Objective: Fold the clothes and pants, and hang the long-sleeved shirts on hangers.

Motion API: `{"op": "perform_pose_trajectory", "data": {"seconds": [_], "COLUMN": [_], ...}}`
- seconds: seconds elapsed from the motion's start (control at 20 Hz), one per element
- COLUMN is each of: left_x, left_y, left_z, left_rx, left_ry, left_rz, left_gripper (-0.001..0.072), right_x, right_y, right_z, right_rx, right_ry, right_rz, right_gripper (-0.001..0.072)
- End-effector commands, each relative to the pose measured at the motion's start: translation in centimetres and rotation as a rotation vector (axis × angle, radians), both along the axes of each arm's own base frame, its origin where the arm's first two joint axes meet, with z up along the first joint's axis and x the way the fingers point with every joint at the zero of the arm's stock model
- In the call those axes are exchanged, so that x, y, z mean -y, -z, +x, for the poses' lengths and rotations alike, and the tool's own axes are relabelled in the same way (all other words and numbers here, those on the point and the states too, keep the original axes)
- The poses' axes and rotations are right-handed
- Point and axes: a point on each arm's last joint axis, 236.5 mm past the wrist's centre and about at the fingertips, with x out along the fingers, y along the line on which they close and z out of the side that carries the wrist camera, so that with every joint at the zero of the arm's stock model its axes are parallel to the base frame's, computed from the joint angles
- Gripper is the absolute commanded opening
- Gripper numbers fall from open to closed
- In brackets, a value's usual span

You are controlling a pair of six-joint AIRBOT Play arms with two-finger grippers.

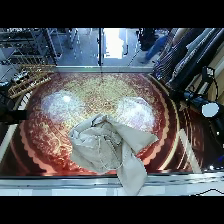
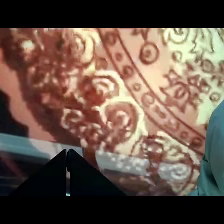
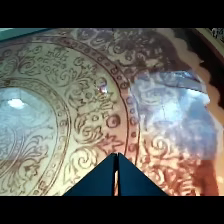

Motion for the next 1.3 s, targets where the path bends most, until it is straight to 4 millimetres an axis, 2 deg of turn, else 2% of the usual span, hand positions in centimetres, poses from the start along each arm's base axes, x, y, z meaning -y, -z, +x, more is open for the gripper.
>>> {"op": "perform_pose_trajectory", "data": {"seconds": [0.0, 0.15, 0.3, 0.5, 0.6, 0.7, 0.75, 0.8, 0.85, 0.95, 1.05, 1.15, 1.25], "left_x": [0.0, -0.1, -0.2, -0.1, 0.1, 1.4, 2.3, 3.5, 5.7, 11.4, 16.7, 20.2, 24.0], "left_y": [0.0, -0.1, -1.1, -1.5, -1.9, -1.8, -1.5, -1.2, -1.1, -1.7, -2.0, 0.2, 2.9], "left_z": [0.0, 0.2, 2.6, 3.4, 4.3, 4.3, 3.9, 3.6, 3.2, 2.2, 0.9, -2.1, -5.4], "left_rx": [0.000, 0.005, 0.116, 0.153, 0.192, 0.193, 0.176, 0.156, 0.139, 0.125, 0.115, 0.039, 0.006], "left_ry": [-0.001, 0.011, 0.030, 0.034, 0.041, 0.046, 0.049, 0.070, 0.113, 0.265, 0.382, 0.528, 0.758], "left_rz": [0.000, 0.007, 0.023, 0.025, 0.025, -0.029, -0.070, -0.120, -0.199, -0.398, -0.599, -0.637, -0.587], "left_gripper": [0.0016, 0.0016, 0.0017, 0.0016, 0.0017, 0.0017, 0.0080, 0.0458, 0.0697, 0.0701, 0.0662, 0.0533, 0.0529], "right_x": [-0.1, -0.1, -0.1, -0.1, -0.4, -1.2, -1.5, -1.3, -1.1, -1.6, -4.6, -8.5, -10.9], "right_y": [0.0, 0.0, 0.0, -0.1, -1.4, -1.2, -0.5, 0.5, 1.9, 4.1, 6.7, 10.0, 12.9], "right_z": [0.0, 0.0, 0.0, 0.0, 0.6, 0.0, -0.5, -1.1, -1.9, -3.7, -6.0, -9.8, -12.5], "right_rx": [0.000, 0.000, 0.000, 0.004, 0.056, 0.030, -0.005, -0.050, -0.113, -0.227, -0.363, -0.515, -0.610], "right_ry": [-0.001, -0.001, -0.001, 0.001, 0.019, -0.002, -0.020, -0.035, -0.055, -0.092, -0.215, -0.396, -0.462], "right_rz": [0.000, 0.000, 0.000, 0.005, 0.070, 0.102, 0.087, 0.046, -0.001, 0.002, 0.071, 0.162, 0.277], "right_gripper": [0.0019, 0.0019, 0.0019, 0.0019, 0.0019, 0.0019, 0.0019, 0.0022, 0.0103, 0.0399, 0.0456, 0.0543, 0.0543]}}
